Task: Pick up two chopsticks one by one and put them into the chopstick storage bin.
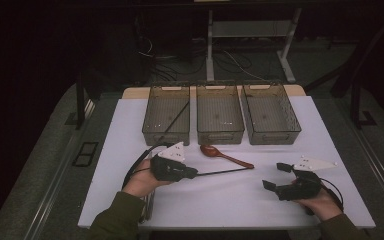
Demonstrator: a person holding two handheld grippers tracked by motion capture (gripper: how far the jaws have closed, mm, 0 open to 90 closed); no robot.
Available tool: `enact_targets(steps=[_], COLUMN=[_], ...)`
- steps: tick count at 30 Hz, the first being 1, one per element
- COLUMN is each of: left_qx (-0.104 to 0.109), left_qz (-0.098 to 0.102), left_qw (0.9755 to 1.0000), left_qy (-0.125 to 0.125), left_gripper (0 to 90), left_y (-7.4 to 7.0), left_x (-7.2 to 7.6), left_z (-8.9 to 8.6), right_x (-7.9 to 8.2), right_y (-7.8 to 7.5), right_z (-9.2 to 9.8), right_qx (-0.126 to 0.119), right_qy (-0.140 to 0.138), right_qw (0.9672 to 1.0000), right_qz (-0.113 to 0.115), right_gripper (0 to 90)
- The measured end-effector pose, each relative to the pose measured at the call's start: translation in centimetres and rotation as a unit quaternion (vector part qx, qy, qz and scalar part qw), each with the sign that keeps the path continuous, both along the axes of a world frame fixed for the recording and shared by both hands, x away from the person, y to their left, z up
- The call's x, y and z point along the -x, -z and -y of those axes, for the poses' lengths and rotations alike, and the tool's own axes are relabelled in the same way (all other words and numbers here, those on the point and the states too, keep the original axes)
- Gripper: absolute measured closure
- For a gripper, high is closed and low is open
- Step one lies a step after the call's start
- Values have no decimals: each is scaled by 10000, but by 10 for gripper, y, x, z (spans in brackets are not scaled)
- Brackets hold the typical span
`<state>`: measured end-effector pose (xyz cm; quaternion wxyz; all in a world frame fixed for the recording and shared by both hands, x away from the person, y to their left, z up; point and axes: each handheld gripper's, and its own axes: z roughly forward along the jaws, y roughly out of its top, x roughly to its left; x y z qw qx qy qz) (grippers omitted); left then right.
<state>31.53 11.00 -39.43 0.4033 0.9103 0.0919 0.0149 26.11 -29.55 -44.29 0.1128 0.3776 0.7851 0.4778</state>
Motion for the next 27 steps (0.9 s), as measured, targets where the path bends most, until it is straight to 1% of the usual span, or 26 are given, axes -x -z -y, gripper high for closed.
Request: enact_targets(steps=[4,7,11,13,16,17,20,24,27], left_qx=[97,173,332,371,475,515,571,500,548], left_qz=[49,83,91,122,152,156,193,240,289], left_qw=[9998,9994,9977,9967,9944,9932,9908,9878,9853], left_qy=[-140,-302,-587,-715,-934,-1028,-1215,-1457,-1590], left_gripper=[854,854,854,853,854,854,854,854,854], left_y=[-6,-10,-17,-21,-28,-30,-34,-39,-43], left_x=[0,-1,-4,-5,-7,-7,-9,-14,-18], left_z=[-5,-9,-15,-19,-25,-27,-33,-38,-41], right_x=[0,0,0,0,0,0,0,0,-1], right_y=[0,0,0,0,0,0,0,0,0], right_z=[0,0,0,-1,-1,-1,-1,0,0], right_qx=[-2,15,28,25,32,25,24,2,-2], right_qy=[-10,-1,-11,-13,-4,2,1,9,17], right_qw=[10000,10000,10000,10000,10000,10000,10000,10000,10000], right_qz=[13,5,6,5,-1,-4,-6,0,-4], right_gripper=[108,107,108,108,108,108,108,108,108])
